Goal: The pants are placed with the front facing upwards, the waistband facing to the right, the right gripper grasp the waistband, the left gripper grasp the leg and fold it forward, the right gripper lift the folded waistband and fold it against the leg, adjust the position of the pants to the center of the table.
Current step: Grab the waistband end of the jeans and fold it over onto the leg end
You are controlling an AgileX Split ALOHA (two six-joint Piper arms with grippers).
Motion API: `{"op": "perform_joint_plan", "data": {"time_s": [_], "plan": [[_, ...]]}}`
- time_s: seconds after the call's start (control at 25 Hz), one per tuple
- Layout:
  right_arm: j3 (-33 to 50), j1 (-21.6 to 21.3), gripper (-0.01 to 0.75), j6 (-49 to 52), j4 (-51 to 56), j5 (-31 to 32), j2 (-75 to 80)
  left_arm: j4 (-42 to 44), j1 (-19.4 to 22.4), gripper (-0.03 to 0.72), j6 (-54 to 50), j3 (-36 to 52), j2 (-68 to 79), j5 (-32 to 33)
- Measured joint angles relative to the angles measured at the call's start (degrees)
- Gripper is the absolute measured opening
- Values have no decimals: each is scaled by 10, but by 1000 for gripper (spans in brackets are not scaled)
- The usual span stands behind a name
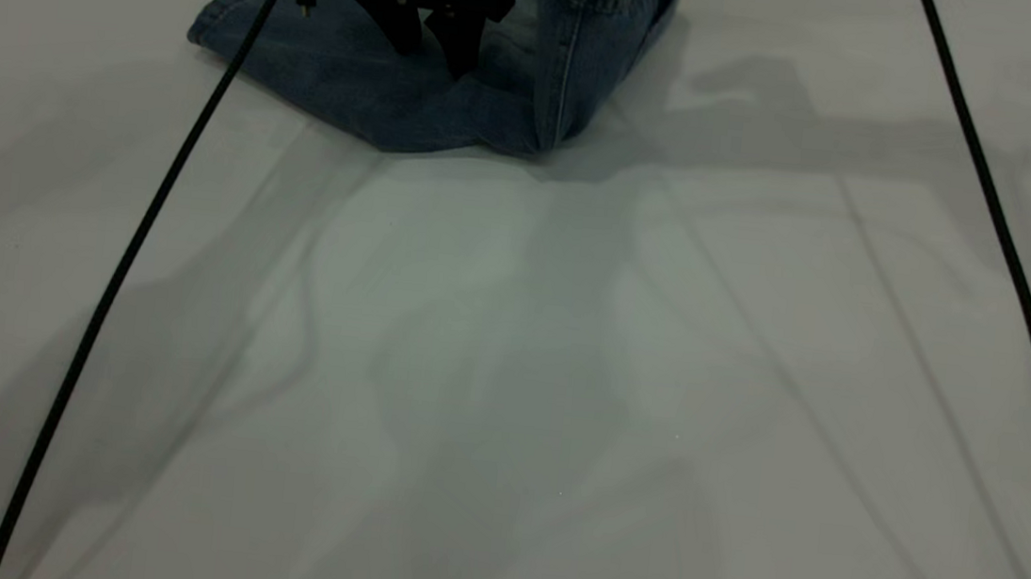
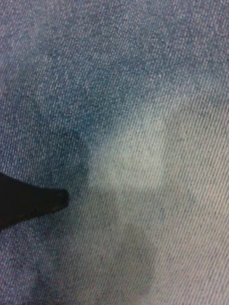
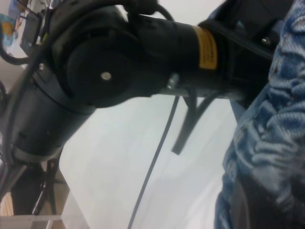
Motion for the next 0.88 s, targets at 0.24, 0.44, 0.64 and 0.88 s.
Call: {"op": "perform_joint_plan", "data": {"time_s": [0.24,0.44,0.64,0.88], "plan": [[-31,18,36,8,9,0,25,0,0,469,0,0,0,0],[-46,30,36,7,11,4,38,0,0,469,0,-1,0,6],[-50,30,36,6,11,8,38,21,0,469,0,-17,-1,34],[-50,30,36,6,7,8,38,101,3,469,-6,-86,-1,66]]}}
